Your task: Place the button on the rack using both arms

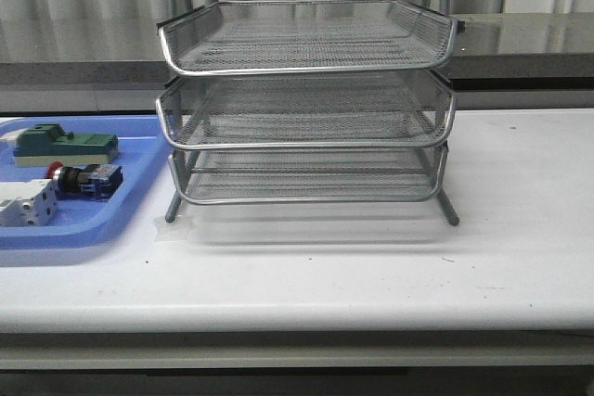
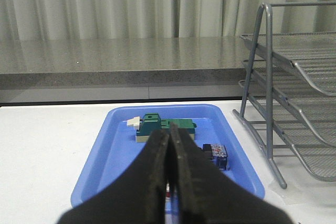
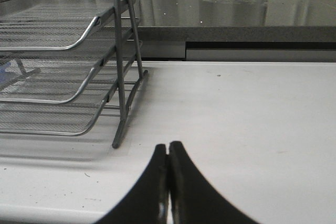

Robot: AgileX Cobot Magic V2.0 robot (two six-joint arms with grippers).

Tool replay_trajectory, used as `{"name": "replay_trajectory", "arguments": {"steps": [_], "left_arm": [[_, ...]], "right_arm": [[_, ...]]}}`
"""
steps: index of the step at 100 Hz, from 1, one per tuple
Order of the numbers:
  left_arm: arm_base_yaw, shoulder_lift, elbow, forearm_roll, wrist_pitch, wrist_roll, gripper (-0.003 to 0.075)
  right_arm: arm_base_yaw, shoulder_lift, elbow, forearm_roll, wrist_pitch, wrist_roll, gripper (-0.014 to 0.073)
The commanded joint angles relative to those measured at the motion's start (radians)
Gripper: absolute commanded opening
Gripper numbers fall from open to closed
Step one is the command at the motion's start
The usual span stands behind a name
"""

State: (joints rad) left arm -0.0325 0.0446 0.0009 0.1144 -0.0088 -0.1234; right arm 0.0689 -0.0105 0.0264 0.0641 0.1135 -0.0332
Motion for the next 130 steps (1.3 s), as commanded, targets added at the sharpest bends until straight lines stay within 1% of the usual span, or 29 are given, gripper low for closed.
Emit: {"name": "replay_trajectory", "arguments": {"steps": [1,42,53,75,98,108,120,130], "left_arm": [[-0.004,0.010,0.047,-0.008,-0.078,-0.004,-0.0020],[-0.004,0.010,0.047,-0.008,-0.078,-0.004,-0.0020],[-0.004,0.010,0.047,-0.008,-0.078,-0.004,-0.0020],[-0.004,0.010,0.047,-0.008,-0.078,-0.004,-0.0020],[-0.004,0.010,0.047,-0.008,-0.078,-0.004,-0.0020],[-0.004,0.010,0.047,-0.008,-0.078,-0.004,-0.0020],[-0.004,0.010,0.047,-0.008,-0.078,-0.004,-0.0020],[-0.004,0.010,0.047,-0.008,-0.078,-0.004,-0.0020]], "right_arm": [[-0.002,-0.018,-0.014,-0.008,-0.076,-0.008,-0.0069],[-0.002,-0.018,-0.014,-0.008,-0.076,-0.010,-0.0069],[-0.002,-0.018,-0.014,-0.020,-0.104,-0.011,-0.0069],[-0.002,-0.018,-0.014,-0.020,-0.103,-0.011,-0.0069],[-0.002,-0.018,-0.027,-0.019,-0.165,-0.010,-0.0069],[-0.002,-0.012,-0.079,0.002,-0.133,-0.009,-0.0069],[-0.002,0.022,-0.180,0.040,-0.011,-0.009,-0.0069],[-0.002,0.096,-0.277,0.056,0.093,-0.009,-0.0069]]}}
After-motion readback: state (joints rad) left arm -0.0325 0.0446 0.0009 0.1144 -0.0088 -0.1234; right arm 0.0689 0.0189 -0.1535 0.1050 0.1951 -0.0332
